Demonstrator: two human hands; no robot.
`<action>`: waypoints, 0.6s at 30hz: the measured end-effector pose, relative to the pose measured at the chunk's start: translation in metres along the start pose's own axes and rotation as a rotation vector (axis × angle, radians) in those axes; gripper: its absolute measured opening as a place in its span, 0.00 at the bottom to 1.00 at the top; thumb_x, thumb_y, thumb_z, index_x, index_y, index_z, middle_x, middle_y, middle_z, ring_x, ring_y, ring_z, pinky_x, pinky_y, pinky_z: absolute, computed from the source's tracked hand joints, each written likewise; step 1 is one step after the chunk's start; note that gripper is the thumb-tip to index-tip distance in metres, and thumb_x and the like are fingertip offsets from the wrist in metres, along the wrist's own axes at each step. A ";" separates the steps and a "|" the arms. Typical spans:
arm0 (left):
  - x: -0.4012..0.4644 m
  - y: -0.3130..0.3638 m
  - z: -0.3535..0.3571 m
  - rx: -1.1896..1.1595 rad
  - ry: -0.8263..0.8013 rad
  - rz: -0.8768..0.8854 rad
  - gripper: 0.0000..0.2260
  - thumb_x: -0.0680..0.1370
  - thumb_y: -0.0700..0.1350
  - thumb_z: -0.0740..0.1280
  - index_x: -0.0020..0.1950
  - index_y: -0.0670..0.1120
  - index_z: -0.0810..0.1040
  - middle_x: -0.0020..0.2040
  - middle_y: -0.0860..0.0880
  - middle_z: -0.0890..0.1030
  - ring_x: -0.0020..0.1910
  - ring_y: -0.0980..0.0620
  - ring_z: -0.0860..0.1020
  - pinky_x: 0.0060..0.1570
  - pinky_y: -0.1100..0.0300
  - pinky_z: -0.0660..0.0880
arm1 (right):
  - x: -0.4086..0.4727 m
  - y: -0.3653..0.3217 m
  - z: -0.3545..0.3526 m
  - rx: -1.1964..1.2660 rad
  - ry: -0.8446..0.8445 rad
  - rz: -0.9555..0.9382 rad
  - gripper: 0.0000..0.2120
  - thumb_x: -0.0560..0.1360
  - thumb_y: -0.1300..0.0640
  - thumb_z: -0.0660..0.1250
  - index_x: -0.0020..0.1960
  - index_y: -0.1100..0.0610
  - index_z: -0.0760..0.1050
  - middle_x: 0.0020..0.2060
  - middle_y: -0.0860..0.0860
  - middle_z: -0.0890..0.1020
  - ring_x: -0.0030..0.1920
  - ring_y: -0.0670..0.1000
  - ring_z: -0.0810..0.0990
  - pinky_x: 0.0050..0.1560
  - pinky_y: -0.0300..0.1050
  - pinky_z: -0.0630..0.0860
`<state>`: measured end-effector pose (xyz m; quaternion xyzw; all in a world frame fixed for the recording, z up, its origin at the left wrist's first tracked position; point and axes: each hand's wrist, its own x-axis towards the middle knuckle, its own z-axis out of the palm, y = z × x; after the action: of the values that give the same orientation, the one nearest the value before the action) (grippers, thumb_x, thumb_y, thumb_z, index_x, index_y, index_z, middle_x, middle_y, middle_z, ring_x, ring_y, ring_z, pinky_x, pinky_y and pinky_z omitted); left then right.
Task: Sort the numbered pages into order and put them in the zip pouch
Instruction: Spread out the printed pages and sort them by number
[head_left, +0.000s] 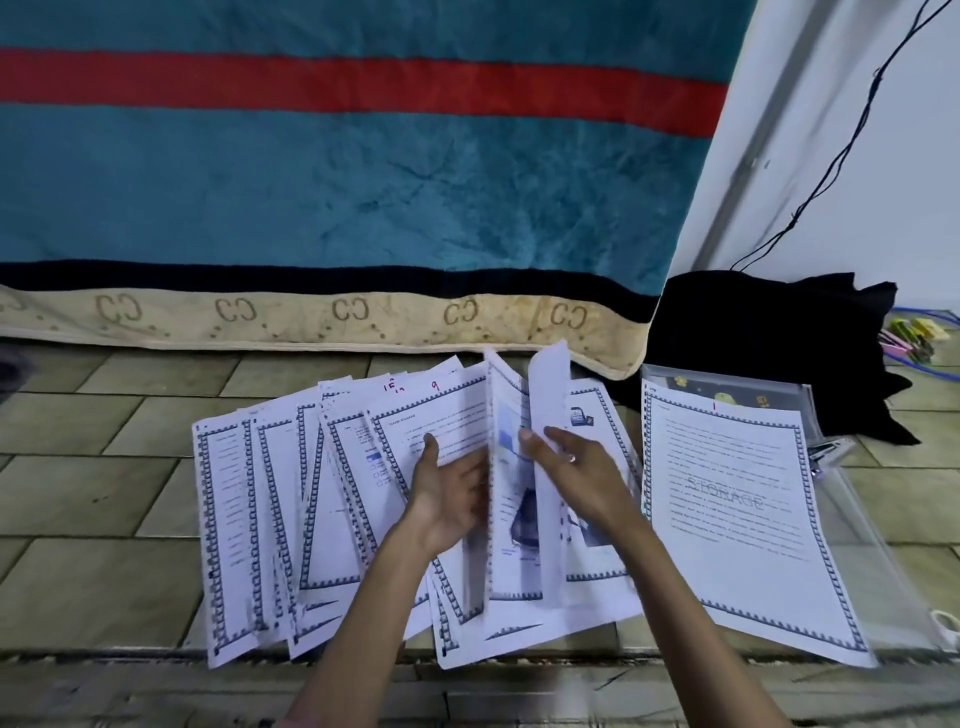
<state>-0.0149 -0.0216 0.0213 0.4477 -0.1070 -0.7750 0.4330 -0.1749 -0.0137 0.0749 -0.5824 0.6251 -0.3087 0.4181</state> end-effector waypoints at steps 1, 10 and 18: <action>-0.003 0.000 0.005 0.016 -0.013 0.002 0.40 0.74 0.70 0.39 0.67 0.44 0.72 0.66 0.42 0.74 0.67 0.43 0.70 0.66 0.48 0.64 | -0.001 -0.004 0.007 -0.042 -0.013 0.002 0.30 0.74 0.42 0.65 0.69 0.58 0.68 0.64 0.54 0.76 0.62 0.53 0.75 0.53 0.38 0.69; -0.021 0.012 -0.009 0.403 0.764 0.467 0.14 0.80 0.45 0.60 0.61 0.41 0.76 0.67 0.42 0.74 0.66 0.44 0.71 0.65 0.54 0.67 | 0.007 -0.001 0.013 -0.231 -0.024 -0.131 0.32 0.75 0.67 0.57 0.75 0.49 0.55 0.36 0.55 0.79 0.27 0.47 0.70 0.23 0.33 0.65; -0.018 0.012 0.001 0.486 0.627 0.691 0.06 0.77 0.40 0.64 0.48 0.52 0.75 0.53 0.47 0.81 0.52 0.49 0.78 0.53 0.58 0.74 | 0.001 0.000 0.008 -0.255 -0.067 -0.133 0.19 0.79 0.60 0.57 0.70 0.57 0.68 0.49 0.54 0.78 0.37 0.45 0.76 0.36 0.30 0.68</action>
<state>-0.0046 -0.0150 0.0391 0.6843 -0.2902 -0.3686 0.5583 -0.1676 -0.0144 0.0712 -0.6809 0.6049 -0.2341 0.3403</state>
